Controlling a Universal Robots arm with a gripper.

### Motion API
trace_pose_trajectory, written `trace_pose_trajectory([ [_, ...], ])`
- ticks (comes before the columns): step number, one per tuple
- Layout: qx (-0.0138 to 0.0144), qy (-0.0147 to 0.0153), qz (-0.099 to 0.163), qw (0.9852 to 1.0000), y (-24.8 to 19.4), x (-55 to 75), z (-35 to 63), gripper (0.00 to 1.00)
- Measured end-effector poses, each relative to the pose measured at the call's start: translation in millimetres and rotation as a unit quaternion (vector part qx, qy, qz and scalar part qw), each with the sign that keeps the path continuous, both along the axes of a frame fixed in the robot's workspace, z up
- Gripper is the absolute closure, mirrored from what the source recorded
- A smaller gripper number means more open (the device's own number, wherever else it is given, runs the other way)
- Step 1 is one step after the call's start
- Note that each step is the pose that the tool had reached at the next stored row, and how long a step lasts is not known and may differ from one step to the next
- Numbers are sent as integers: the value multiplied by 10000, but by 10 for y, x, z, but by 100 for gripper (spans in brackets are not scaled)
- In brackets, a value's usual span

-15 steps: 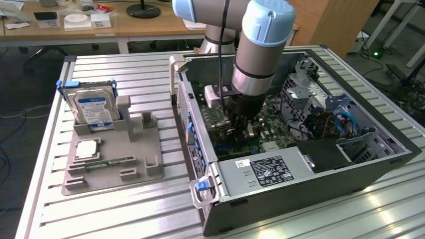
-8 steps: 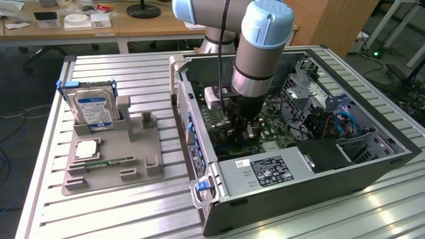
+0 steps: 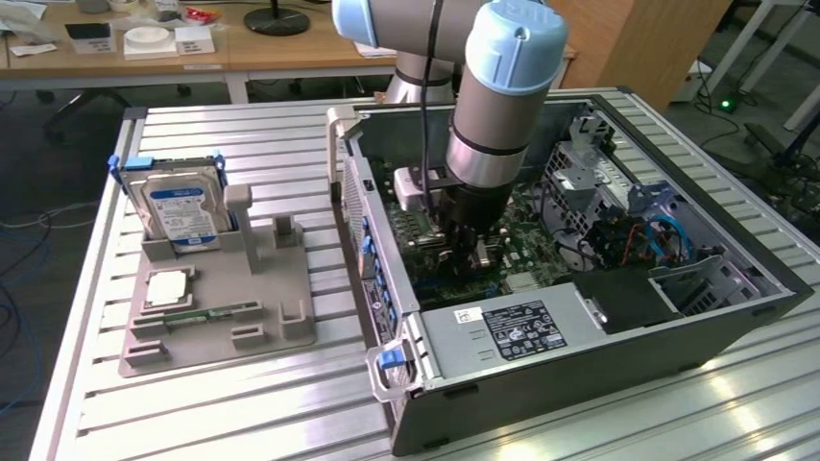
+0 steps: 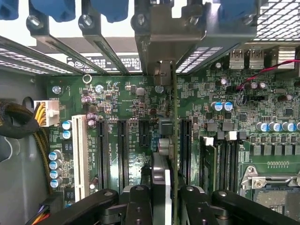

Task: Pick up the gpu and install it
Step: 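Insert the gpu into the slot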

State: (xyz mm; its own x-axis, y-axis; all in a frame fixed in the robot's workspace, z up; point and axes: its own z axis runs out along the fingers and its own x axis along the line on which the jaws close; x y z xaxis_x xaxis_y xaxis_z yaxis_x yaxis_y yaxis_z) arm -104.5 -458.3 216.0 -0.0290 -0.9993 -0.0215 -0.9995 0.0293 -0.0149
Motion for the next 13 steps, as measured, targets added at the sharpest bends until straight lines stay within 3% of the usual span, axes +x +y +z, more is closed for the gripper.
trace_pose_trajectory([
  [2, -11, -12, 1, 10000, -2, 1, 41, 71],
  [3, -12, -20, 3, 10000, -3, 2, 69, 65],
  [13, -14, -86, 3, 10000, -4, -2, 431, 65],
])
